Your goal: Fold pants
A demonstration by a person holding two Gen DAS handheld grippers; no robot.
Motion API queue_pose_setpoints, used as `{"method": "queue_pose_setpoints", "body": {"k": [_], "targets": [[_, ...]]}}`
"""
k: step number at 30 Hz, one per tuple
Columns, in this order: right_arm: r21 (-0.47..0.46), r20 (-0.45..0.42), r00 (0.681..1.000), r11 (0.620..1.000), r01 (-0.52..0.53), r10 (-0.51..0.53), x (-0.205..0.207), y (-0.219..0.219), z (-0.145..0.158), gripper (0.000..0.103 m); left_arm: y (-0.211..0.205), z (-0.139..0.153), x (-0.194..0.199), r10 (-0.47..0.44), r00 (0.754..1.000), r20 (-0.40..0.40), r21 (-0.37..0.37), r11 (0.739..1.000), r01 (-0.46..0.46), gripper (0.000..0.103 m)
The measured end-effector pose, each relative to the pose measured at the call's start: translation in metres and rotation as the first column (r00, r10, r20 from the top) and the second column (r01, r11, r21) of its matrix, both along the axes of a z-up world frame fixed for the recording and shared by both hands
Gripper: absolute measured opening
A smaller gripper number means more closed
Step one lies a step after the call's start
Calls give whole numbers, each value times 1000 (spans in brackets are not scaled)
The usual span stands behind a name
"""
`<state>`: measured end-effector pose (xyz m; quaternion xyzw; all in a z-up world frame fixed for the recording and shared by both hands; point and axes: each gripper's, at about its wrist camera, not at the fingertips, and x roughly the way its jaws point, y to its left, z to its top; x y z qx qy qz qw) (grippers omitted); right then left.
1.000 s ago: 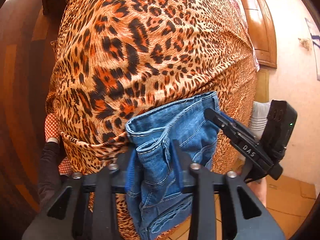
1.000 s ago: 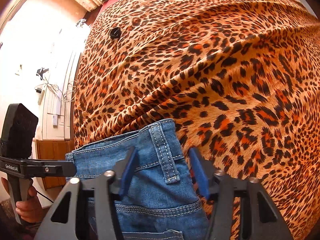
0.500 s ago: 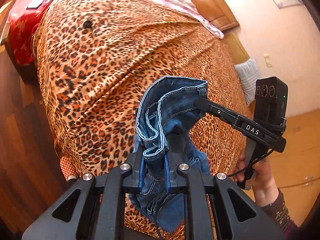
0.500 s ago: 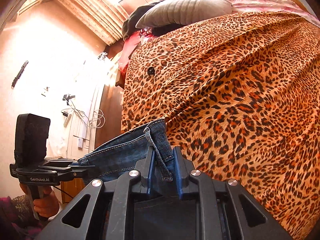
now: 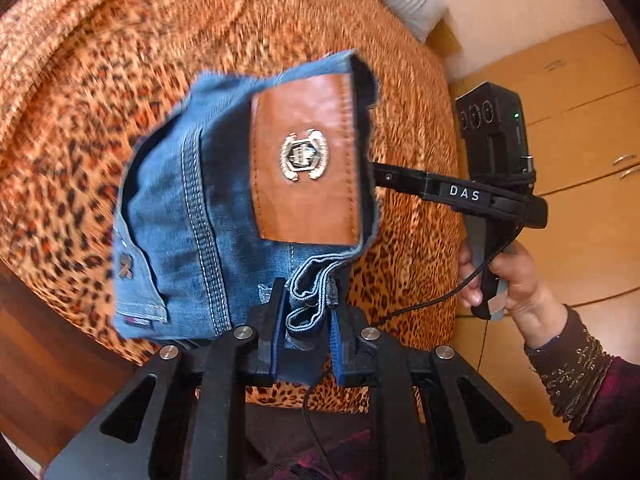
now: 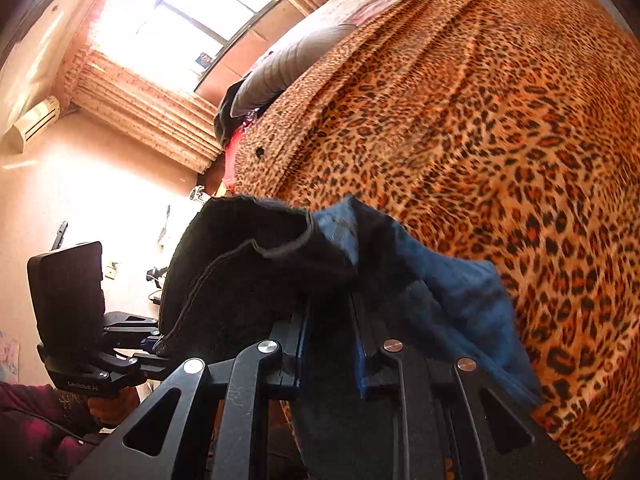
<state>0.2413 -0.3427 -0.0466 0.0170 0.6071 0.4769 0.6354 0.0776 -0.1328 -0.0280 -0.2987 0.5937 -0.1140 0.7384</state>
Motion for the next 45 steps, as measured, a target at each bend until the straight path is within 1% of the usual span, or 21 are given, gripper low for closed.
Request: {"method": "queue_pose_setpoints", "body": {"k": [3,7,9,10,11,13,16,18,23,24,25,26,28,30,33,35,36,40,42,43,45], "targets": [[-183,-1,999,982,38,-38,-6,-36,-43,22,-18,-48,-6,-20,986,-163,-44,999,13,14],[-123,-42,988,982,141,-147,-1,-75,-39,25,-4,-38,-29,19,990,-139,-44,999,-26,18],[-52,-90,977,980,191,-195,5,-84,-29,51,13,-32,-37,91,985,-147,-100,989,-106,28],[-19,-120,968,975,219,-220,8,-86,-26,60,22,-34,-40,135,978,-161,-148,976,-159,47],[8,-149,959,969,246,-243,10,-87,-25,71,30,-37,-45,186,967,-174,-198,955,-220,58],[50,-222,942,962,268,-251,16,-80,-31,71,44,-42,-55,282,937,-208,-267,905,-332,58],[26,-289,926,965,260,-241,21,-63,-44,71,53,-47,-73,359,903,-238,-351,835,-424,62],[-23,-304,925,972,233,-229,19,-52,-53,71,51,-53,-79,371,891,-261,-313,841,-442,67],[-75,-298,945,990,116,-133,6,-19,-69,71,32,-83,-60,356,875,-328,-265,855,-446,65],[-116,-254,960,989,88,-115,3,-11,-71,60,26,-84,-53,341,876,-341,-235,871,-431,61],[-131,-221,972,990,49,-77,-1,-4,-66,47,19,-81,-48,320,884,-339,-231,883,-408,41],[-127,-194,980,992,12,-37,-4,0,-58,27,14,-74,-46,300,896,-327,-222,897,-382,35],[-68,-124,992,998,0,-9,-10,-10,-27,19,7,-61,-47,285,914,-289,-210,913,-351,35],[-68,-47,999,998,5,-8,-11,-26,-5,19,-2,-67,-49,254,918,-305,-251,908,-335,33],[-236,39,999,972,-16,26,-15,-34,-32,19,-14,-105,-49,203,887,-415,-206,928,-309,29],[-305,29,998,952,-42,53,-15,-32,-60,25,-10,-111,-61,199,871,-449,-286,891,-352,27],[-304,43,997,952,-41,56,-16,-33,-63,28,-5,-104,-68,197,881,-431,-297,890,-345,27],[-227,75,997,974,24,-7,-9,-32,-30,38,19,-48,-90,188,949,-254,-226,942,-248,33],[-163,112,993,985,54,-36,0,-23,-11,49,33,-26,-87,226,955,-191,-172,950,-260,44],[-119,111,993,992,50,-37,3,-15,-4,49,40,-19,-82,257,953,-158,-133,951,-279,57],[-89,114,993,996,20,-9,4,9,1,52,52,-14,-70,316,941,-123,-70,943,-326,62]]}}
